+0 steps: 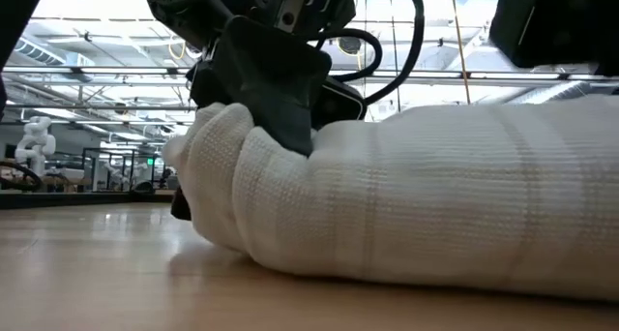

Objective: Roll towel into tight, uniform cylinder
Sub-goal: Roll the white towel

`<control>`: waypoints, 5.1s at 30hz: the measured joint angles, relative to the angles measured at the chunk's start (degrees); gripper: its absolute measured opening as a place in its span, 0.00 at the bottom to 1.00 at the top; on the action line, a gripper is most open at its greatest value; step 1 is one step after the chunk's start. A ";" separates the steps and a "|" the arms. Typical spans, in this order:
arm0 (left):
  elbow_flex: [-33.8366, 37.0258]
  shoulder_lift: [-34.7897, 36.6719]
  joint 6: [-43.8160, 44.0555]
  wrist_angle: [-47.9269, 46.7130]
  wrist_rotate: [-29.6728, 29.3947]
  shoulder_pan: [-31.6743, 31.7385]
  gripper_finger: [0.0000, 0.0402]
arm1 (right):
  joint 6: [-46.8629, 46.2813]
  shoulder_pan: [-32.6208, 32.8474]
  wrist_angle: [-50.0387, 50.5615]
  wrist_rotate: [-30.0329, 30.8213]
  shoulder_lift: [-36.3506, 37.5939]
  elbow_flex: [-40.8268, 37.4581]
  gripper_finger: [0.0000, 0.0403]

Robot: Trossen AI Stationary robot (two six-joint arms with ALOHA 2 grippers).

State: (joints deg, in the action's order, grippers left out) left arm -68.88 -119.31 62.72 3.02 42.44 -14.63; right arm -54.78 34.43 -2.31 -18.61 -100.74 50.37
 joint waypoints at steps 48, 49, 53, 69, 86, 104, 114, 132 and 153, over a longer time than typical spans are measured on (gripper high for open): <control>0.00 0.02 13.44 5.56 -6.21 1.88 0.19 | -0.56 14.23 30.85 47.20 -8.60 16.34 0.80; 0.00 0.02 13.44 5.63 -6.65 1.88 0.19 | -0.65 14.00 30.54 47.12 -8.60 16.04 0.77; 0.00 0.02 12.27 5.68 -8.54 1.88 0.19 | -2.17 12.92 30.13 46.54 -8.62 14.75 0.62; 0.00 3.06 1.44 4.31 -5.86 2.66 0.43 | 1.01 10.94 25.79 42.72 -8.49 12.41 0.24; 0.00 20.83 -36.90 -17.24 -19.66 2.25 0.46 | -0.14 10.65 25.26 42.05 -8.49 12.35 0.22; 0.00 12.38 -53.15 -2.85 -55.43 -16.20 0.69 | -0.06 6.13 22.30 32.68 -8.38 12.41 0.22; -0.02 8.27 -57.44 -0.75 -53.20 -15.77 0.69 | -0.95 5.27 21.18 30.36 -8.45 12.39 0.22; -0.12 3.44 -56.69 -1.98 -54.90 -13.61 0.69 | -1.26 5.27 20.64 30.25 -8.56 12.35 0.22; 0.00 12.71 -55.47 -5.07 -53.69 -13.01 0.61 | -2.88 4.90 20.57 29.66 -8.57 12.33 0.22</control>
State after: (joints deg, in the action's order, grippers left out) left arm -68.88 -106.59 7.25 -2.05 -11.26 -27.64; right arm -57.66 39.33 18.26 11.05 -109.31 62.70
